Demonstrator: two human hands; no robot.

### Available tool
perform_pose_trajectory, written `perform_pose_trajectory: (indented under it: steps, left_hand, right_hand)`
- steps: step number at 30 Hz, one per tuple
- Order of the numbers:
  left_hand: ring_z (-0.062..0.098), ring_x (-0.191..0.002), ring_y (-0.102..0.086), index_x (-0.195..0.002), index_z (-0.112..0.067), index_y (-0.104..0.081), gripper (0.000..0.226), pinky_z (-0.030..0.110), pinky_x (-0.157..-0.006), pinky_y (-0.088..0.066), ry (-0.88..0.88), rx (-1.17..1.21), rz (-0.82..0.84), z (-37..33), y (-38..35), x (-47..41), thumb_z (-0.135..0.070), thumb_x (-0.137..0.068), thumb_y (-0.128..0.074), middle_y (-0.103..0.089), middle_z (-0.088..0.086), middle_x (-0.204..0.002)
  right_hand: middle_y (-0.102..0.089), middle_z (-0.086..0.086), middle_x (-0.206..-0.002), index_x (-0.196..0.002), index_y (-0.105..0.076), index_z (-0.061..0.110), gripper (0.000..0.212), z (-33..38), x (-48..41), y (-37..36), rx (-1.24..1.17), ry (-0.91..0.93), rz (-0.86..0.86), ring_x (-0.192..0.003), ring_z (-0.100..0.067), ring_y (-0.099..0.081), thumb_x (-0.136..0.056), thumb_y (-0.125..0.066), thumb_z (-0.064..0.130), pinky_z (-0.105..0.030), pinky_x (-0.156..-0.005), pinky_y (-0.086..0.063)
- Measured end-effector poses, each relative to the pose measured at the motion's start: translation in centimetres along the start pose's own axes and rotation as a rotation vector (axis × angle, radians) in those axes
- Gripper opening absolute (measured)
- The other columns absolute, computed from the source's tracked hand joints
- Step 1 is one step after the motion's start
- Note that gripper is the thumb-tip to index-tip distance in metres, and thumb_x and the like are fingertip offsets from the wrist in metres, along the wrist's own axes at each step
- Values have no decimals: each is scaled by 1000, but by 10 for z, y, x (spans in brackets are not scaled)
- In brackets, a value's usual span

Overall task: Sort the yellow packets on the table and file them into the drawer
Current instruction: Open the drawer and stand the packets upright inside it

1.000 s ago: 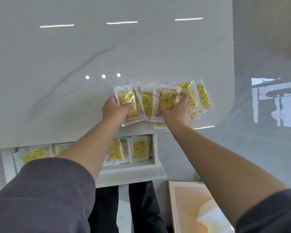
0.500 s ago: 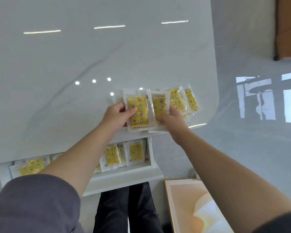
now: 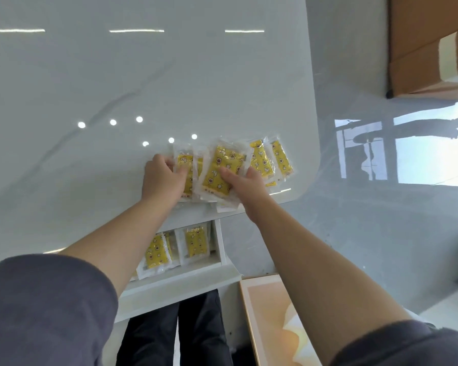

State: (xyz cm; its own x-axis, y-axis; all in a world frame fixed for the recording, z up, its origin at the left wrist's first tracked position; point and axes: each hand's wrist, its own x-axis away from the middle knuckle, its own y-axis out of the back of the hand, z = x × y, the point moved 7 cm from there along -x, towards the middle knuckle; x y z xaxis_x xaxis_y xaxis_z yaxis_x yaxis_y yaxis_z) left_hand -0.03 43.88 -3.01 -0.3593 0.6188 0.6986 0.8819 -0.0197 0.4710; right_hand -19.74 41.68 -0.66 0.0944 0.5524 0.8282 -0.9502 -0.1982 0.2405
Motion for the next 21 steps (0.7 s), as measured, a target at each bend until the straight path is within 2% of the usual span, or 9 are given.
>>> perform_pose_trajectory:
  steps: [3, 6, 9, 11, 14, 16, 18, 19, 21]
  left_hand:
    - [19, -86, -57, -113, -14, -49, 32, 24, -59, -37, 39, -20, 18, 12, -4, -8, -30, -89, -63, -56, 6, -113]
    - [19, -91, -56, -114, -13, -50, 34, 28, -69, -41, 29, 8, 57, 10, -7, -10, -27, -88, -66, -57, 1, -106]
    - [20, -91, -58, -103, -16, -51, 25, 31, -73, -43, 32, 13, 58, 12, -6, -10, -27, -88, -67, -59, -1, -99]
    - [22, -89, -62, -101, -13, -59, 21, 31, -71, -47, 8, 7, 87, 10, -10, -10, -28, -87, -67, -64, 0, -95]
    - [22, -88, -65, -102, -13, -67, 21, 33, -75, -51, -24, 32, 147, 4, -18, -7, -28, -88, -67, -68, 2, -94]
    - [25, -89, -66, -103, -12, -68, 22, 35, -76, -52, -33, 26, 138, 3, -19, -8, -29, -89, -67, -69, 5, -95]
    - [23, -84, -64, -106, -13, -67, 22, 32, -70, -51, -33, 16, 139, 3, -20, -9, -29, -91, -63, -67, 3, -95]
    - [22, -82, -62, -106, -12, -65, 22, 31, -68, -49, -30, 17, 138, 4, -20, -9, -29, -92, -60, -66, 3, -95]
    - [22, -78, -58, -105, -9, -62, 23, 32, -63, -46, -7, 28, 119, 11, -16, -10, -27, -93, -54, -65, 9, -98]
  right_hand:
    - [-73, -6, -103, -107, -63, 10, 34, -2, -11, 1, -5, -39, -29, -97, -24, -70, -82, -77, 29, -46, -92, -55]
    - [-70, -7, -107, -113, -60, 8, 50, -6, -19, 2, 0, -67, -43, -100, -26, -68, -77, -79, 37, -47, -93, -54]
    - [-68, -2, -96, -96, -57, 14, 25, -7, -26, 5, 14, -73, -55, -92, -20, -66, -86, -73, 30, -37, -82, -56]
    - [-65, 3, -87, -87, -53, 19, 20, -5, -29, 5, 2, -65, -49, -81, -13, -64, -89, -71, 28, -28, -72, -54]
    - [-67, 1, -91, -92, -56, 18, 21, -5, -31, 4, 20, -58, -54, -87, -17, -67, -87, -73, 30, -35, -80, -56]
    - [-69, -3, -99, -105, -58, 13, 32, -5, -32, 3, 23, -67, -56, -95, -22, -67, -85, -74, 32, -41, -87, -56]
    - [-69, -6, -106, -114, -57, 9, 42, -7, -32, 3, -9, -78, -39, -98, -25, -68, -83, -76, 31, -46, -91, -55]
    - [-69, -8, -108, -114, -57, 9, 42, -10, -34, 4, -37, -84, -19, -99, -27, -69, -83, -76, 30, -47, -91, -55]
    - [-70, -9, -106, -104, -60, 11, 27, -13, -34, 8, -89, -88, 5, -98, -28, -70, -85, -74, 24, -47, -91, -55]
